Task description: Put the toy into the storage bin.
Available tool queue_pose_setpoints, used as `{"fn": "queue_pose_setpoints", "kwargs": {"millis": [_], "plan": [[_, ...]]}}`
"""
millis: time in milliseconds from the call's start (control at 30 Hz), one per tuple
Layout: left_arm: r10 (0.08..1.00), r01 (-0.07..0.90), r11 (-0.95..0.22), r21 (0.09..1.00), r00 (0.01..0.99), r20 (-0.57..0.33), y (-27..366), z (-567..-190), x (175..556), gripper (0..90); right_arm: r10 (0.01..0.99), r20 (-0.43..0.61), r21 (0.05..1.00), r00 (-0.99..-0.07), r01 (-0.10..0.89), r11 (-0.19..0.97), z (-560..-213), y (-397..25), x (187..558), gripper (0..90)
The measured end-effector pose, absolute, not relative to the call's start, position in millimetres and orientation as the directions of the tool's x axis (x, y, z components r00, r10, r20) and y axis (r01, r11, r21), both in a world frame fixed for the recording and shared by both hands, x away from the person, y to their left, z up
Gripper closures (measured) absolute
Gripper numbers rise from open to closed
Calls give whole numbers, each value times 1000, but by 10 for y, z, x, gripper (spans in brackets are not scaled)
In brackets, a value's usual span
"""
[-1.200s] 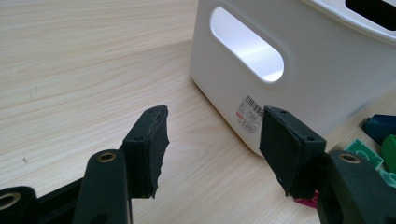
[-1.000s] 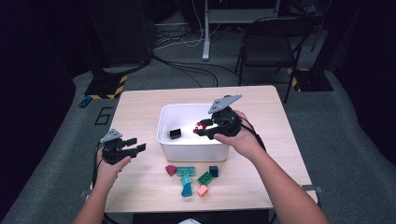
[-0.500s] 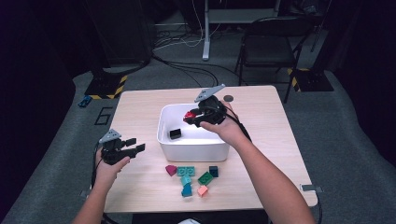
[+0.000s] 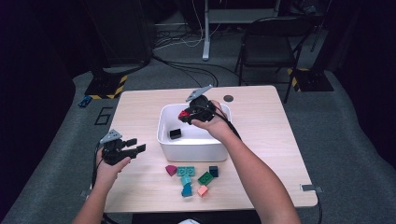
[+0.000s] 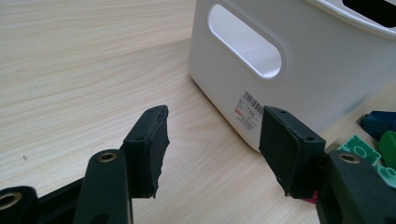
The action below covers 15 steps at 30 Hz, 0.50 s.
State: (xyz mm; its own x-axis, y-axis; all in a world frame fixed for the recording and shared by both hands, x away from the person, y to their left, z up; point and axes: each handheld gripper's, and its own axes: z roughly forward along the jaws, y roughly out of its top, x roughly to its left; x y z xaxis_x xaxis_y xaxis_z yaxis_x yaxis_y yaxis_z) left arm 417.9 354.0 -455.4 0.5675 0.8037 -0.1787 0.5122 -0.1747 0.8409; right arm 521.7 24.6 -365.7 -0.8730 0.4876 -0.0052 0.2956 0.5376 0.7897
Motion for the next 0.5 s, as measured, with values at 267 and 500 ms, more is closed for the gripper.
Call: {"fn": "queue_pose_setpoints", "kwargs": {"millis": [267, 500], "plan": [[802, 512, -172, 841, 569, -182, 3550, -4558, 4183, 418, 472, 3, 772, -882, 302, 560, -3782, 438, 5348, 584], [802, 512, -173, 841, 569, -182, 3548, -4559, 4182, 418, 476, 1, 745, -879, 318, 586, -3897, 552, 5390, 584]]}}
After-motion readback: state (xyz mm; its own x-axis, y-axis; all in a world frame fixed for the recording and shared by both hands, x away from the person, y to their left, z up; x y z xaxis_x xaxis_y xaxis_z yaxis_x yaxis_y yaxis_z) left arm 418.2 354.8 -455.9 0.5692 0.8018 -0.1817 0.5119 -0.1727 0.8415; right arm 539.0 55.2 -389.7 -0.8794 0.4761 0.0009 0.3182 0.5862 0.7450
